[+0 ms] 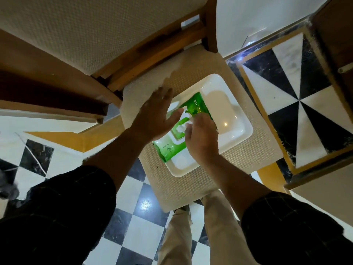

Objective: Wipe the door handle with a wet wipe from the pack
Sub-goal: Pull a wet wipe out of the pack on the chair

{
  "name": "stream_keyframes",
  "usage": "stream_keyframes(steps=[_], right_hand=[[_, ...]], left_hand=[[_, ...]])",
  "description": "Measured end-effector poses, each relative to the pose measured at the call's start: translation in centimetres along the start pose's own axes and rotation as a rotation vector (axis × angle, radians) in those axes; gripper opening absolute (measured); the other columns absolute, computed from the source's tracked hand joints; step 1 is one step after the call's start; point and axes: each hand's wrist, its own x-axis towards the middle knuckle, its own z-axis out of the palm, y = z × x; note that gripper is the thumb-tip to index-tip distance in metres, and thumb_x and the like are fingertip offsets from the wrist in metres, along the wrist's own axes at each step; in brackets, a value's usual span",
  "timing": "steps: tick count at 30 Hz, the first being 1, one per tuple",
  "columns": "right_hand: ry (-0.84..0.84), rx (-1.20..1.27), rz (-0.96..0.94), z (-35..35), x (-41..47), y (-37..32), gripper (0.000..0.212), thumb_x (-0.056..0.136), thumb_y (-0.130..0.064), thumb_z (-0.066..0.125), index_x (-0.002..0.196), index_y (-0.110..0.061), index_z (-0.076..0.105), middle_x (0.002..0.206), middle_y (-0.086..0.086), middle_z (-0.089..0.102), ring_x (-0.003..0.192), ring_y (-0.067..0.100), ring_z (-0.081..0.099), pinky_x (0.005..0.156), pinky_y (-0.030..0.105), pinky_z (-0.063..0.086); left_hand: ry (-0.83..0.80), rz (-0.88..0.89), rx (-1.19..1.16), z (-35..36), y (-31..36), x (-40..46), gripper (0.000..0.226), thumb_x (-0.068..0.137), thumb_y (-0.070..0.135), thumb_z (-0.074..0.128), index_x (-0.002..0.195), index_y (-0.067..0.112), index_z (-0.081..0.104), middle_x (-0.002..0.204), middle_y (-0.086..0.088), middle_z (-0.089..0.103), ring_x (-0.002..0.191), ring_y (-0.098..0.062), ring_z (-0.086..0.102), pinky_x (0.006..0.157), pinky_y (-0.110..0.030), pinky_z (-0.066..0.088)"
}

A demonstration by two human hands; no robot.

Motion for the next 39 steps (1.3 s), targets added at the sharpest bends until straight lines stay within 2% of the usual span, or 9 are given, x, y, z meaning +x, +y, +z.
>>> stream_keyframes(steps=[7, 10, 13, 17, 19, 24, 30, 35, 39], right_hand=[[0.075, 0.662, 0.286, -2.1, -0.2, 3.4, 0.016, 0.102, -0.012, 0.041, 0.106, 0.001, 0.048, 0.098, 0.018, 0.06, 0.091, 0.036, 0.061, 0.078, 0.05, 0.055], [0.156, 1.14, 0.583, -2.8, 0.2, 3.0, 0.009, 0.104, -0.014, 0.035, 0.102, -0.014, 0.044, 0.108, 0.011, 0.053, 0.108, 0.041, 0.059, 0.082, 0.047, 0.057], [0.332, 1.34, 0.775, -4.2, -0.2, 3.6, 0.018, 0.104, -0.017, 0.032, 0.096, -0.028, 0.044, 0.116, 0.007, 0.053, 0.107, 0.037, 0.062, 0.082, 0.042, 0.055], [0.298, 1.28, 0.714, -5.0, -1.3, 5.6, 0.015, 0.103, -0.02, 0.036, 0.096, -0.029, 0.045, 0.105, -0.002, 0.057, 0.103, 0.029, 0.064, 0.085, 0.04, 0.055], [0.137, 0.97, 0.562, -4.8, -1.6, 6.1, 0.006, 0.098, -0.021, 0.05, 0.101, -0.025, 0.046, 0.1, -0.005, 0.057, 0.1, 0.026, 0.064, 0.08, 0.031, 0.057], [-0.112, 0.443, 0.153, -4.0, -1.7, 6.4, 0.082, 0.071, -0.04, 0.08, 0.137, -0.019, 0.037, 0.129, 0.007, 0.047, 0.114, 0.02, 0.051, 0.087, 0.032, 0.051], [-0.047, -0.11, -0.029, -2.6, -1.9, 4.6, 0.032, 0.082, -0.032, 0.072, 0.106, -0.013, 0.066, 0.12, 0.016, 0.056, 0.102, 0.034, 0.055, 0.078, 0.043, 0.055], [0.047, 0.121, 0.048, -2.3, -1.6, 5.1, 0.021, 0.087, -0.014, 0.064, 0.104, -0.001, 0.059, 0.113, 0.018, 0.057, 0.094, 0.034, 0.061, 0.076, 0.046, 0.056], [0.143, 0.717, 0.542, -3.2, -0.9, 7.2, 0.032, 0.099, -0.018, 0.046, 0.124, 0.002, 0.047, 0.123, 0.025, 0.051, 0.094, 0.038, 0.066, 0.076, 0.054, 0.058]], left_hand=[[0.031, -0.038, -0.041, -0.2, -0.1, 0.3, 0.089, 0.087, 0.067, 0.027, 0.157, 0.014, 0.011, 0.167, -0.017, 0.012, 0.154, -0.032, 0.01, 0.122, -0.048, 0.016], [0.03, -0.027, -0.022, 0.0, 0.0, 0.2, 0.087, 0.089, 0.065, 0.03, 0.157, 0.014, 0.011, 0.167, -0.017, 0.013, 0.154, -0.032, 0.01, 0.122, -0.048, 0.016], [0.015, -0.037, 0.004, 0.2, -0.1, 0.1, 0.083, 0.092, 0.062, 0.031, 0.157, 0.015, 0.01, 0.166, -0.018, 0.012, 0.154, -0.034, 0.01, 0.122, -0.05, 0.016], [-0.006, 0.03, 0.08, 0.6, 0.7, 0.3, 0.066, 0.1, 0.05, 0.036, 0.156, 0.018, 0.02, 0.164, -0.023, 0.016, 0.152, -0.039, 0.016, 0.121, -0.053, 0.02], [-0.018, 0.093, 0.091, 1.2, 1.8, 0.4, 0.062, 0.101, 0.045, 0.042, 0.155, 0.02, 0.026, 0.164, -0.023, 0.018, 0.152, -0.04, 0.016, 0.12, -0.054, 0.022], [0.011, 0.113, 0.079, 1.9, 2.8, 0.4, 0.052, 0.101, 0.04, 0.046, 0.149, 0.02, 0.039, 0.165, -0.019, 0.017, 0.153, -0.039, 0.013, 0.121, -0.055, 0.019], [0.033, 0.165, 0.164, 2.0, 2.1, -0.4, 0.047, 0.101, 0.038, 0.045, 0.144, 0.018, 0.049, 0.165, -0.018, 0.02, 0.152, -0.039, 0.016, 0.12, -0.055, 0.019], [0.047, 0.155, 0.21, 1.9, 1.1, -1.2, 0.044, 0.101, 0.036, 0.048, 0.14, 0.016, 0.054, 0.162, -0.022, 0.025, 0.149, -0.044, 0.024, 0.117, -0.059, 0.025], [0.049, 0.164, 0.296, 1.9, 0.2, -1.9, 0.048, 0.1, 0.035, 0.05, 0.143, 0.014, 0.05, 0.159, -0.027, 0.029, 0.146, -0.048, 0.027, 0.114, -0.061, 0.031]])
